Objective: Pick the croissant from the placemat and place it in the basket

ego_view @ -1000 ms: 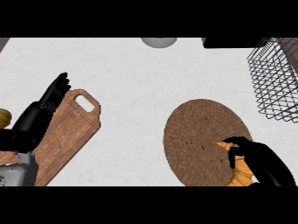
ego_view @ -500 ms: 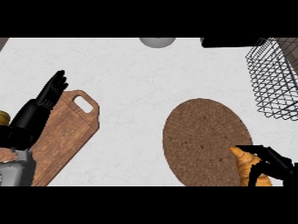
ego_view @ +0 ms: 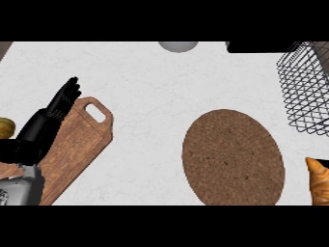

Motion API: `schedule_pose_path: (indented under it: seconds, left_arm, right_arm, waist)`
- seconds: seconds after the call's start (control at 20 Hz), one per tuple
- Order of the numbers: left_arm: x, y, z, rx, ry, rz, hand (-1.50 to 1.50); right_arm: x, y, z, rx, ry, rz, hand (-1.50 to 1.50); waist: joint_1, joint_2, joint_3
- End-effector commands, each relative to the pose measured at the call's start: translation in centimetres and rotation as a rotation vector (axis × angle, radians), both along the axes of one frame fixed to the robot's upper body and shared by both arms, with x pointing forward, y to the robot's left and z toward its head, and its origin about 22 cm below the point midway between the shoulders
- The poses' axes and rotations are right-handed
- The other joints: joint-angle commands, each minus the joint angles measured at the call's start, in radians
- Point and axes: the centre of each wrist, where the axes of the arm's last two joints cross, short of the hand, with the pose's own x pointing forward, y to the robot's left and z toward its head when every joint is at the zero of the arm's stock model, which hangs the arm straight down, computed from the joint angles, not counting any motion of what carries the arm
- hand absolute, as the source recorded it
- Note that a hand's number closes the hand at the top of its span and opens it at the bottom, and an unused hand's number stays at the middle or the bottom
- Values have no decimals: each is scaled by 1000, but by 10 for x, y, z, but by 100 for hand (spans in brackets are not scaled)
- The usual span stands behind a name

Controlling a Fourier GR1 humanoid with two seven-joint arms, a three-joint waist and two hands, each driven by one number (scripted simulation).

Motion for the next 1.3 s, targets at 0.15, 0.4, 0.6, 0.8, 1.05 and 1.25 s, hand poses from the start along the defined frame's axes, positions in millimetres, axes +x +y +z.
schedule_pose_path:
  seconds: [0.15,0.4,0.6,0.8,1.05,1.25]
  left_arm:
    - [-2,-3,6,7,-14,-7,0]
    - [5,3,0,-2,-3,-5,0]
    - [5,3,-7,-1,-9,-1,0]
    - [1,-2,4,3,1,-15,0]
    - [3,-5,-2,-2,-3,-10,0]
    - [3,-16,-9,-11,2,-17,0]
  right_arm:
    - [4,2,69,-56,-101,-135,150]
    - [43,-6,94,-11,-114,-223,150]
    - [97,-5,111,-3,-130,-327,150]
    - [126,-29,120,63,-168,-397,150]
    - [164,-71,118,60,-201,-486,150]
    - [181,-91,99,61,-147,-496,150]
  waist:
    - [15,1,0]
    - [14,2,0]
    - [24,5,0]
    - [24,3,1]
    - [25,5,1]
    - [20,4,2]
